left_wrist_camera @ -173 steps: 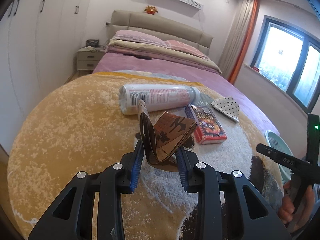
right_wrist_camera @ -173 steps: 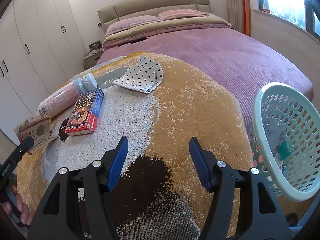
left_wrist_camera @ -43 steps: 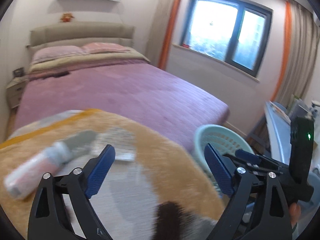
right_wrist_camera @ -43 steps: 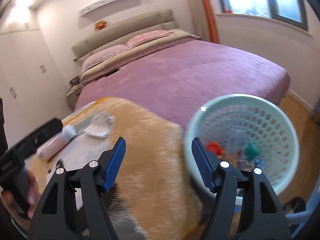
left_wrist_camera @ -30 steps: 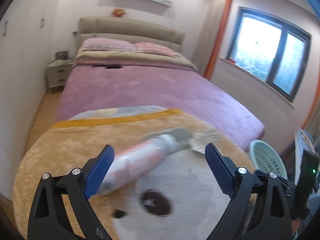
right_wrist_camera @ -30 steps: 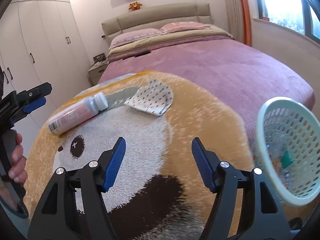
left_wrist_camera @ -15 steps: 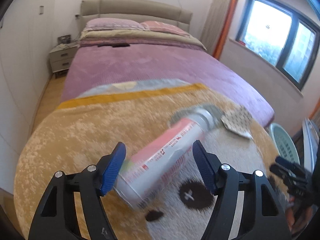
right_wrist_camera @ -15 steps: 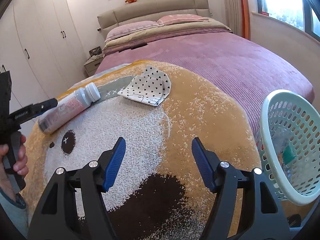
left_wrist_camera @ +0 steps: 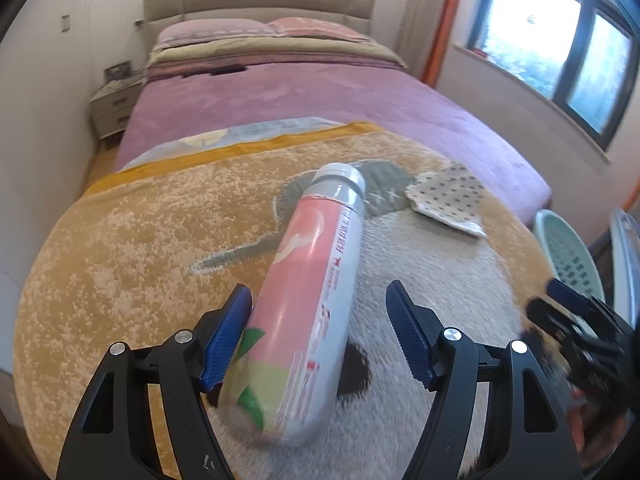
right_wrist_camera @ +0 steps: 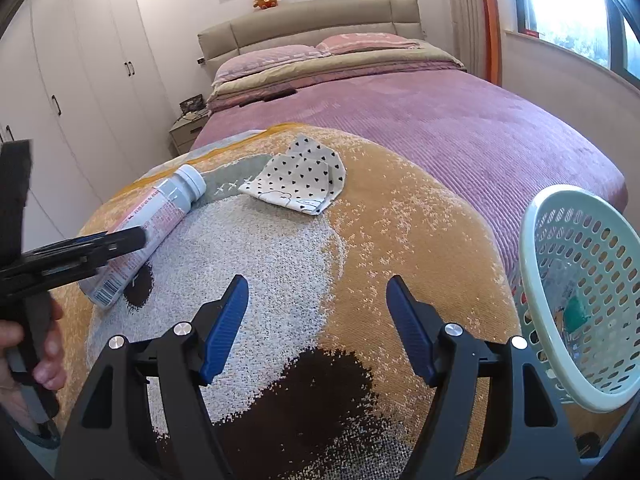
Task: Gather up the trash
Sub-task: 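Move both tools back to the rug toward the pink spray can and cloth, then grasp the pink spray can with the left tool while the right tool grasps the polka-dot cloth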
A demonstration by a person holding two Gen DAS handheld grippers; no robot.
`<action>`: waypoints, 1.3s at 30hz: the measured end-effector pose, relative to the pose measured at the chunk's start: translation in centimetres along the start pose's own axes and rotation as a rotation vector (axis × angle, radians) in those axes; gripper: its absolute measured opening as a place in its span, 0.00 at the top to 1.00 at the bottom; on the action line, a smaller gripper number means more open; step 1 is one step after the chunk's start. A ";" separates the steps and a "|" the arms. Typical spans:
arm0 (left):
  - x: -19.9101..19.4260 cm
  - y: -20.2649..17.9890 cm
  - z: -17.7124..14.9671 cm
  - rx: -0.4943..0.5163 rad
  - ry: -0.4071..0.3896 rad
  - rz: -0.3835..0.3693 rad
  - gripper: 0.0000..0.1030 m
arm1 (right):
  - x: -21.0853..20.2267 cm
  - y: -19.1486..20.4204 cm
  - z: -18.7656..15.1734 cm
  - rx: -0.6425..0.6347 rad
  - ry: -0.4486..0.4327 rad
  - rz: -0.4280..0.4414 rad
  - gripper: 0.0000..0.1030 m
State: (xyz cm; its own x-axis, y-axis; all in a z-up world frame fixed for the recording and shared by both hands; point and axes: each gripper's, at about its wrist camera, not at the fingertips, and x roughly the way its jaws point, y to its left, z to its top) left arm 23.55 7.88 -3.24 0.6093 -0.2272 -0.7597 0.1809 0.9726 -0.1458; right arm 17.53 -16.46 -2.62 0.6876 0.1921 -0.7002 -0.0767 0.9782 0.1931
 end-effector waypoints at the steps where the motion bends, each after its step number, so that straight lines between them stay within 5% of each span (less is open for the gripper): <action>1: 0.2 -0.1 0.0 -0.005 -0.003 0.012 0.35 | 0.0 0.1 0.0 -0.008 0.005 0.014 0.34; 5: 0.6 0.2 -0.1 -0.034 -0.036 0.020 0.35 | 1.0 0.2 1.2 -0.039 0.059 0.041 0.34; 14: 1.3 1.6 -0.4 -0.114 -0.070 -0.030 0.41 | 4.9 -0.3 8.1 -0.104 0.011 -0.001 0.35; 28: 1.2 0.7 -0.3 -0.077 -0.087 0.003 0.47 | 12.0 0.8 9.5 -0.171 0.151 0.039 0.36; 32: 1.1 0.8 -0.3 -0.079 -0.091 0.000 0.47 | 11.4 1.4 9.2 -0.203 0.143 0.068 0.73; 39: 0.4 0.9 -0.5 -0.077 -0.120 -0.020 0.51 | 8.1 2.0 8.1 -0.217 0.071 0.114 0.92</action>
State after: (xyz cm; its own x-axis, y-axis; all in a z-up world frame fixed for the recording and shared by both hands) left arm 23.58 8.68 -4.03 0.6951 -0.2467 -0.6752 0.1370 0.9675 -0.2124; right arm 28.82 -13.63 -2.30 0.6139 0.2994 -0.7304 -0.3093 0.9425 0.1264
